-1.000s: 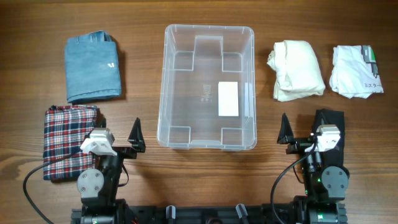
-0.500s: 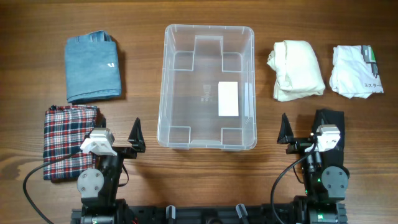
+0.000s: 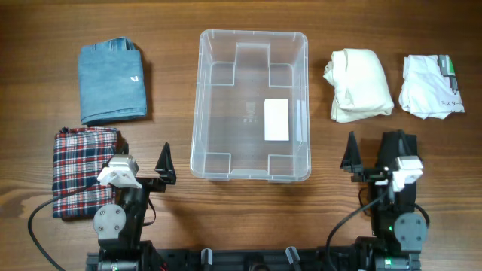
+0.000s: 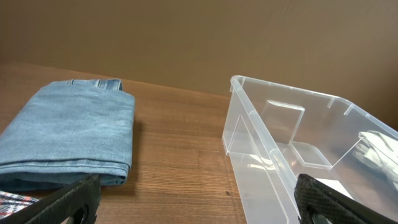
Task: Pack container
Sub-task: 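Raise the right gripper and move it over the cream cloth bundle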
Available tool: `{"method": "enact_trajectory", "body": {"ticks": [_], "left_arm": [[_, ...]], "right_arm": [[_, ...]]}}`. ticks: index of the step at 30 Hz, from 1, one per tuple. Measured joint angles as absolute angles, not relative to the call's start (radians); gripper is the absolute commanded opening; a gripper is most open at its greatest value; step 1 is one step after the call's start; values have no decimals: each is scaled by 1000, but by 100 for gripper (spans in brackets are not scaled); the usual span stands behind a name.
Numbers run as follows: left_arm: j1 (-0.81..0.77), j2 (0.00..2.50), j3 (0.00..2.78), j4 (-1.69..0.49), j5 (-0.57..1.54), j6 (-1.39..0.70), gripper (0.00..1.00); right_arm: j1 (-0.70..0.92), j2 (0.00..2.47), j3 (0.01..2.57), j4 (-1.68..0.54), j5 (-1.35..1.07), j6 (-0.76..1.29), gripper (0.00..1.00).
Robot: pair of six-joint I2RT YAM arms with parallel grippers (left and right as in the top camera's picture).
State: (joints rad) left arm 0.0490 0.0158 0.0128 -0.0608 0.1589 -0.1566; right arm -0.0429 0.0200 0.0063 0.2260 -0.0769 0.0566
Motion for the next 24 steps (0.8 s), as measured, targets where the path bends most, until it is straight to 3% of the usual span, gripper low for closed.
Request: {"method": "enact_trajectory", "body": {"ticks": [13, 18, 24], "left_arm": [[49, 16, 13, -60, 159, -154, 100], [49, 17, 13, -61, 159, -154, 100], [49, 20, 12, -60, 159, -154, 100]], "right_arm": [[-43, 26, 23, 607, -259, 80, 100], [-43, 154, 185, 500, -286, -19, 100], [-45, 569, 645, 160, -292, -194, 100]]}}
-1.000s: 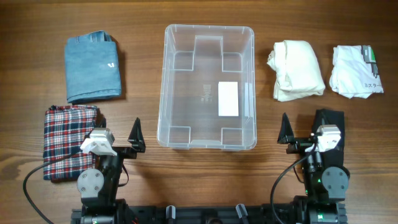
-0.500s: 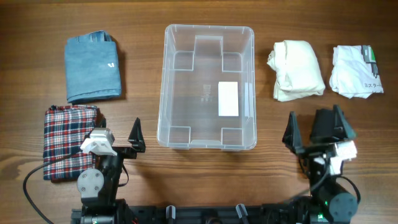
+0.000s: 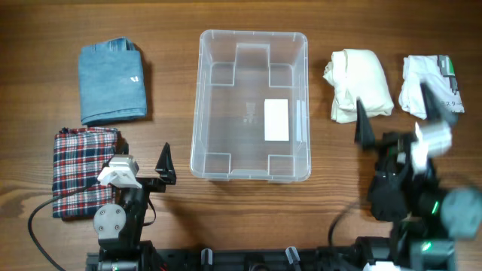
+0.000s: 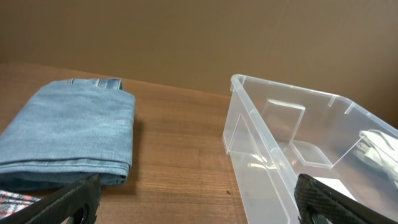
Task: Pack container
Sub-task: 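Raise the right gripper and move it over the cream cloth bundle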
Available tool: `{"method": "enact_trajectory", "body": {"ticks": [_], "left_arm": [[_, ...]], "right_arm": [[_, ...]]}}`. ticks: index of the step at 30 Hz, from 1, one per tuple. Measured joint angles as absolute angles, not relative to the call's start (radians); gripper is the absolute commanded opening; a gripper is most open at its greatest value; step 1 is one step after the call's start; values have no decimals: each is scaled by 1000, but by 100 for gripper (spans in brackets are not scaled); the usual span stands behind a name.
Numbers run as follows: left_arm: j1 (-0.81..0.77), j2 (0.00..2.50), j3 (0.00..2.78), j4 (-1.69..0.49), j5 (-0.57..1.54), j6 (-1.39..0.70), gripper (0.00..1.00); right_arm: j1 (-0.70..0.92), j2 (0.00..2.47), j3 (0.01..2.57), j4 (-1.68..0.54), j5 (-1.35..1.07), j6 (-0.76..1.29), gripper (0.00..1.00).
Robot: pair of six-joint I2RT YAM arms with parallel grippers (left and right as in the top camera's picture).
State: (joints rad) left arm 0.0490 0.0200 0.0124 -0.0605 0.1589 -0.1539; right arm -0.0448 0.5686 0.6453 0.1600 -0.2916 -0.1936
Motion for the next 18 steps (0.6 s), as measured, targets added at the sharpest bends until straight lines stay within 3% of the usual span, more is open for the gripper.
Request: {"method": "enact_trajectory", "body": {"ticks": [10, 18], "left_arm": [[49, 22, 12, -60, 159, -154, 100], [49, 22, 12, -60, 159, -154, 100]], "right_arm": [[-248, 1271, 1385, -521, -413, -279, 100], [-445, 1644, 1543, -653, -798, -355, 100]]}}
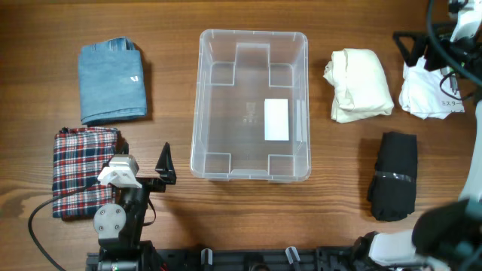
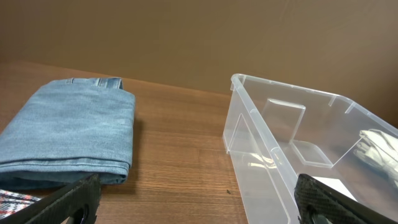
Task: Pack container
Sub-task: 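Raise the right gripper and move it over the cream cloth bundle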
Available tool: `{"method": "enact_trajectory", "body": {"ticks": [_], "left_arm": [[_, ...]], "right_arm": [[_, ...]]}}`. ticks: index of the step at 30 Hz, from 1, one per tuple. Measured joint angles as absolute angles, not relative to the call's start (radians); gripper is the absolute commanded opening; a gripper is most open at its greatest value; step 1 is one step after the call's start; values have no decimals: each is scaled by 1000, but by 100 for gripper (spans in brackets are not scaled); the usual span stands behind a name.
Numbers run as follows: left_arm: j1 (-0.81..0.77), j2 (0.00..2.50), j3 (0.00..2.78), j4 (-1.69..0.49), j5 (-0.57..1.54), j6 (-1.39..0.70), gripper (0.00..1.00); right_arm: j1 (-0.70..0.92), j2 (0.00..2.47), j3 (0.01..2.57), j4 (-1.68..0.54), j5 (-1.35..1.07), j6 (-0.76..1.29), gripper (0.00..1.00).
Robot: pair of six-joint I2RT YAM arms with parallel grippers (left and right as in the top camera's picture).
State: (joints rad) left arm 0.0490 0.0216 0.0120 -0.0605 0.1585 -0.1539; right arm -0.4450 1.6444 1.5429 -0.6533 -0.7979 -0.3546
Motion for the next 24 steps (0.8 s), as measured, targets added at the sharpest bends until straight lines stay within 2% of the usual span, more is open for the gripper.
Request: {"method": "enact_trajectory", "body": {"ticks": [4, 9, 24], "left_arm": [[49, 22, 12, -60, 159, -154, 100], [49, 22, 12, -60, 159, -154, 100], [49, 22, 12, -60, 159, -154, 100]], "right_arm": [[-455, 1816, 1544, -693, -918, -399, 100], [-455, 1933, 1544, -708, -940, -421, 100], [-455, 1993, 1544, -775, -641, -499, 100]]}}
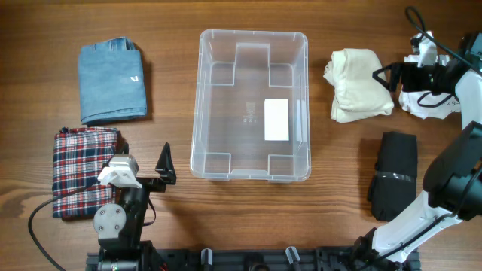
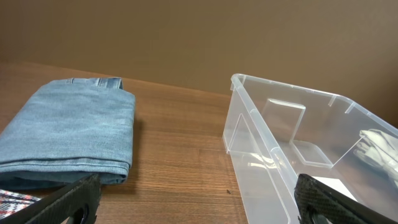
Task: Pack container
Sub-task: 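Raise the right gripper and move it over the cream cloth bundle, then lower the right gripper and grasp the cream cloth bundle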
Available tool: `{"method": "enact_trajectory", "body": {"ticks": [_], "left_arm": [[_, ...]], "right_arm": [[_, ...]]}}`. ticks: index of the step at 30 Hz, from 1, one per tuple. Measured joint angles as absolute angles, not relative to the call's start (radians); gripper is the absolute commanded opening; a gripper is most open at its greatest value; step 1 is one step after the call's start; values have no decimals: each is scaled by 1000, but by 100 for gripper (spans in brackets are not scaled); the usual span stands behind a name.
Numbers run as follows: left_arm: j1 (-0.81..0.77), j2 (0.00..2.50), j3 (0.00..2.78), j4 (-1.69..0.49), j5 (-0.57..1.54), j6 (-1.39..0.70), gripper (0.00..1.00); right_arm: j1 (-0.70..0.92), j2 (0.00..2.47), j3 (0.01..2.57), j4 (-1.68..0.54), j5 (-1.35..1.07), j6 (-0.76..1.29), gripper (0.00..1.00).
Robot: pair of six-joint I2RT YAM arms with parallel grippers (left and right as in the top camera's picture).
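Observation:
The clear plastic container (image 1: 252, 105) stands in the table's middle, holding only a white label; the left wrist view shows it (image 2: 298, 149) at right. Folded blue jeans (image 1: 113, 81) and a plaid cloth (image 1: 84, 169) lie left of it. A cream cloth (image 1: 360, 84), a white packaged cloth (image 1: 431, 86) and a black folded cloth (image 1: 395, 175) lie to its right. My left gripper (image 1: 143, 159) sits open at the front, by the plaid cloth, its fingers (image 2: 56, 205) apart over bare wood. My right gripper (image 1: 388, 77) is open at the cream cloth's right edge.
The right arm (image 1: 452, 173) stretches from the front right corner up to the far right, passing beside the black cloth. A cable (image 1: 422, 22) loops above the white packaged cloth. Bare wood lies between the jeans (image 2: 68, 130) and the container.
My right gripper has moved from the far right edge, above the white packaged cloth, down and left to the cream cloth's right edge. The left arm and all cloths are unchanged.
Both arms first rested at the front edge, the right one covering the black cloth. Then the right arm was raised toward the back right. Then it was at the far right corner, the black cloth uncovered. Now its gripper is at the cream cloth.

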State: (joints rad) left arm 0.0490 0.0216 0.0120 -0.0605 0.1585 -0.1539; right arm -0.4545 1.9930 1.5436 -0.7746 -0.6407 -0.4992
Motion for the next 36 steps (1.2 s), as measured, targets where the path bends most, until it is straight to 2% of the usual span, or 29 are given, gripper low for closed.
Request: {"method": "enact_trajectory", "body": {"ticks": [14, 23, 36], "left_arm": [[49, 22, 12, -60, 159, -154, 100], [49, 22, 12, -60, 159, -154, 100], [49, 22, 12, -60, 159, -154, 100]], "right_arm": [[-452, 2001, 1544, -778, -597, -503, 100], [-380, 2120, 1544, -757, -575, -503, 100], [-354, 2123, 1547, -743, -492, -523, 100]]}}
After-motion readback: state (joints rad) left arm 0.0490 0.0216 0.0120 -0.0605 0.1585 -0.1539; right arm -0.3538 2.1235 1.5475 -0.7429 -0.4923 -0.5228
